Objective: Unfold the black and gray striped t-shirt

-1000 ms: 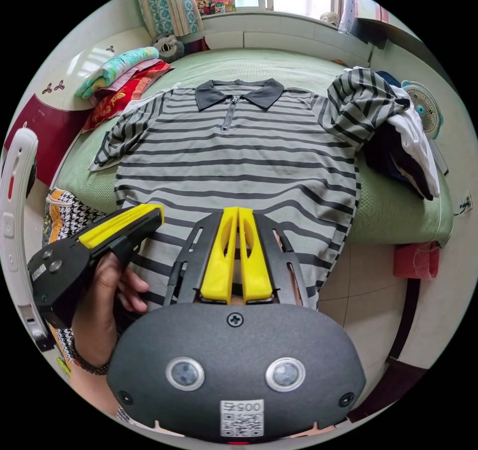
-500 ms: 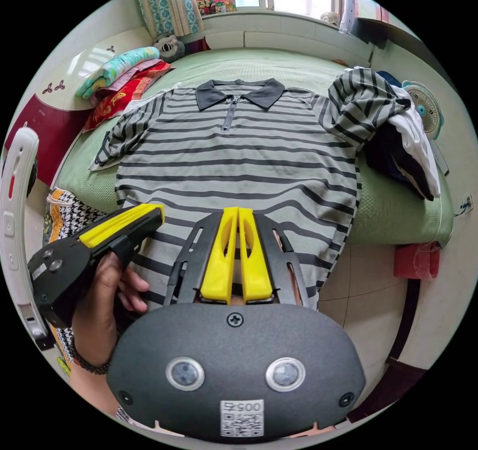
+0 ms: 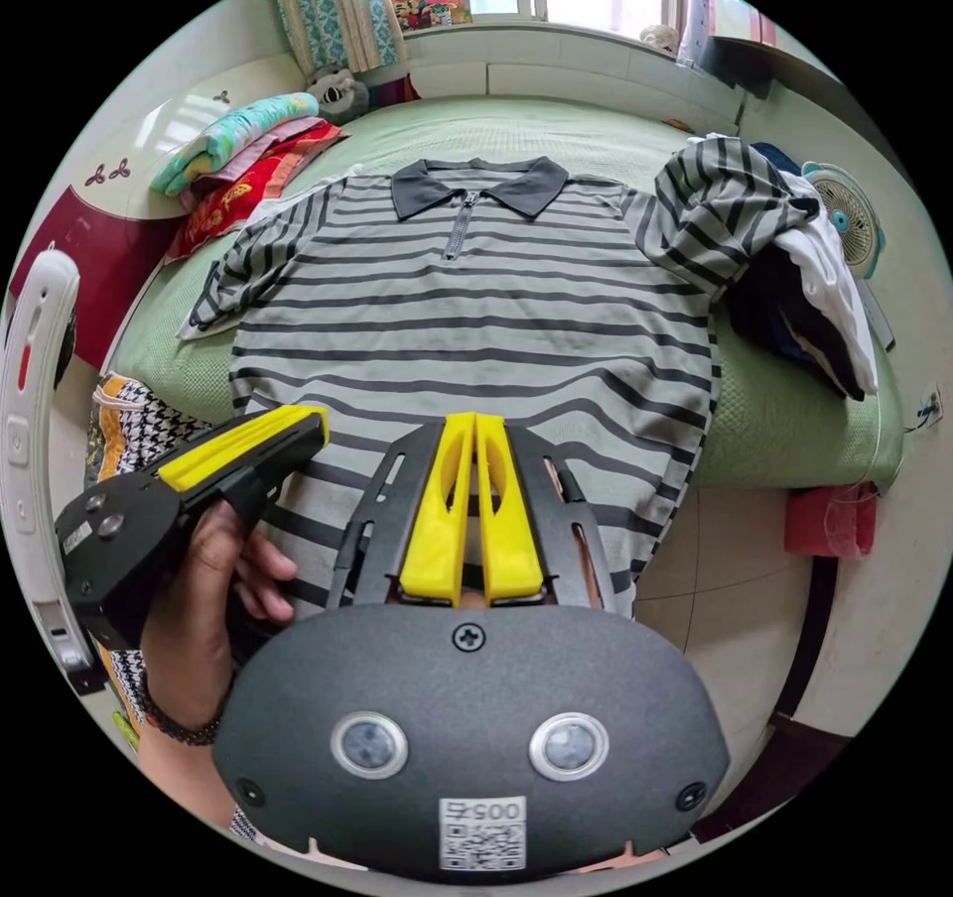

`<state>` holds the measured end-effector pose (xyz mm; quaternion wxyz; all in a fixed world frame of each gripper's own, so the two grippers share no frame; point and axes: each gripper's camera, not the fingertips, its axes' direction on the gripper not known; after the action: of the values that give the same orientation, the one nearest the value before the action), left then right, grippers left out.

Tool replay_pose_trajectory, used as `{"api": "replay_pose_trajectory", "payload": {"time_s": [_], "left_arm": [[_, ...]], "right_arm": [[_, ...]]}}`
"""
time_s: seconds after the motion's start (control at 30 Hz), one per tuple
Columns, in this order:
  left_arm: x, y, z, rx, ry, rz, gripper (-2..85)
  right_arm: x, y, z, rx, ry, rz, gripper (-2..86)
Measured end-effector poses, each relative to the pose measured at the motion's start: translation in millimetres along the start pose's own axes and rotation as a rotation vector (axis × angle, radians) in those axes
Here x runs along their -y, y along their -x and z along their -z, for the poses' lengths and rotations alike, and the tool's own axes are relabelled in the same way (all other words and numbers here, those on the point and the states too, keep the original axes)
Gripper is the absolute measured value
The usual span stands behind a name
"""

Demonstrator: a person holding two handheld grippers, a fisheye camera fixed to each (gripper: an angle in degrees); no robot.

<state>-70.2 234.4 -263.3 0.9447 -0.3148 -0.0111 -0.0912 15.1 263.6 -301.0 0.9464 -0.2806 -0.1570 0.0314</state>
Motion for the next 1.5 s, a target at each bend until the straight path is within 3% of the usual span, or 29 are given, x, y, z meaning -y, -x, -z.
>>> {"api": "replay_pose_trajectory", "payload": {"time_s": [1.5], "left_arm": [[7.0,1.9,-7.6,0.009,0.004,-0.003,-0.2]], "right_arm": [[1.2,2.0,-1.0,-0.006,0.004,0.015,-0.9]]}}
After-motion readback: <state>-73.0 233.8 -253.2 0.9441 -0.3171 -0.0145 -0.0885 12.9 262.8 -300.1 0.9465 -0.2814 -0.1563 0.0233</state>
